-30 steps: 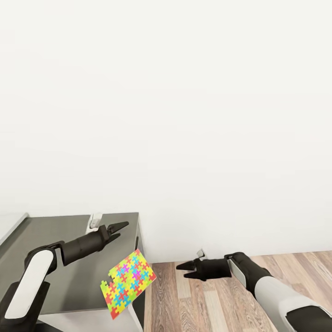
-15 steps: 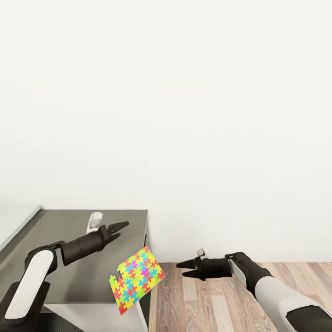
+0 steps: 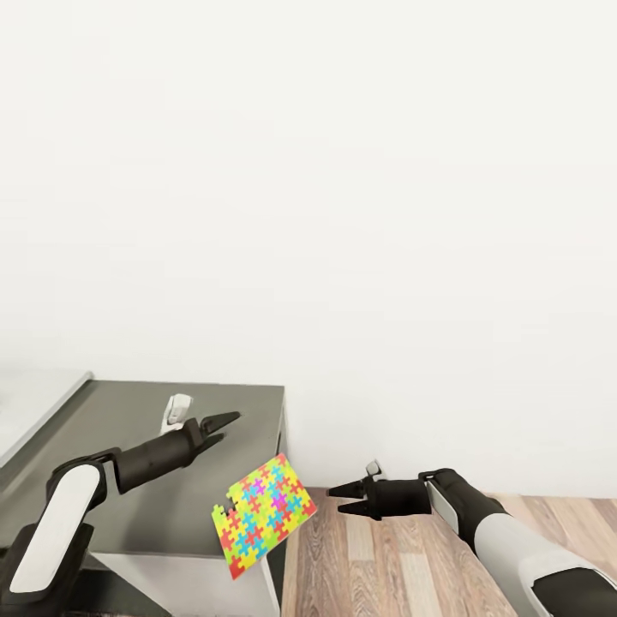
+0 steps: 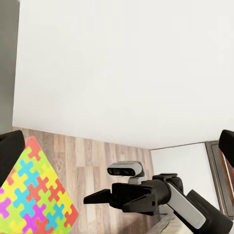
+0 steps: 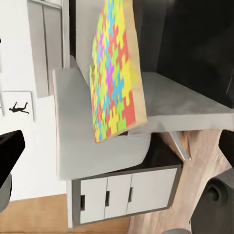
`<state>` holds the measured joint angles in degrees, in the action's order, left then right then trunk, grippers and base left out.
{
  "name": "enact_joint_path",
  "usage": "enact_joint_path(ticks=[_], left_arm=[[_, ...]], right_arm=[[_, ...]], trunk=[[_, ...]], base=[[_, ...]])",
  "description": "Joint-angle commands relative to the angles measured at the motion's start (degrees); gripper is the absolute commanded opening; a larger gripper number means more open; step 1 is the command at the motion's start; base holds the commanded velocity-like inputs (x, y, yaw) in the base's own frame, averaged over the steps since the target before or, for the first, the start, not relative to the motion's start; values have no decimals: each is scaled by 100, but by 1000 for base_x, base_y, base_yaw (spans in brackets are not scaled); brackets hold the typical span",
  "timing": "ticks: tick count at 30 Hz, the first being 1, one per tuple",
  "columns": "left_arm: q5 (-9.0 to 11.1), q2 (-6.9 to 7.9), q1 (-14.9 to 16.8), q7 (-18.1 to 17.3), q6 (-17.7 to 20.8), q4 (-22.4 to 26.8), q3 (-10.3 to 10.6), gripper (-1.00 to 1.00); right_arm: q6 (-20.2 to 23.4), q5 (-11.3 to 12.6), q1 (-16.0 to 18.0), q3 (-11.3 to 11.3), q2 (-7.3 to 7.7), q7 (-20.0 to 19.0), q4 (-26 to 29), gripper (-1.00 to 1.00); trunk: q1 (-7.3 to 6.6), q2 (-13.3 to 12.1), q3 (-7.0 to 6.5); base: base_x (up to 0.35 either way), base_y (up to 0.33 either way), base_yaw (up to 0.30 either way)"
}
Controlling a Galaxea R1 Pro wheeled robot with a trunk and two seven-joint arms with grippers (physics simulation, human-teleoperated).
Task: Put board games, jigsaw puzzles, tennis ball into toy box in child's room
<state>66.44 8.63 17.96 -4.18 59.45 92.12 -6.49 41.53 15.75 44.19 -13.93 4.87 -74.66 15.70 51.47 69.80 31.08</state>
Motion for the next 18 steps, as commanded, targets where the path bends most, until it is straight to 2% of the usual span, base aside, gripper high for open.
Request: enact_joint_path(ticks=[1, 11, 18], left_arm=[[-41, -2, 6, -43, 25, -1, -5, 100], [-37, -2, 6, 100, 23, -1, -11, 100], [-35, -2, 6, 118, 23, -1, -13, 100]], right_arm=[[48, 51, 2, -40, 8, -4, 5, 100], [48, 51, 2, -40, 13, -11, 4, 100], [53, 51, 2, -27, 16, -13, 3, 100]], trunk=[[23, 45, 21], [242, 446, 184], [396, 727, 309]], base=[[0, 0, 234], [0, 0, 269], [0, 0, 74]])
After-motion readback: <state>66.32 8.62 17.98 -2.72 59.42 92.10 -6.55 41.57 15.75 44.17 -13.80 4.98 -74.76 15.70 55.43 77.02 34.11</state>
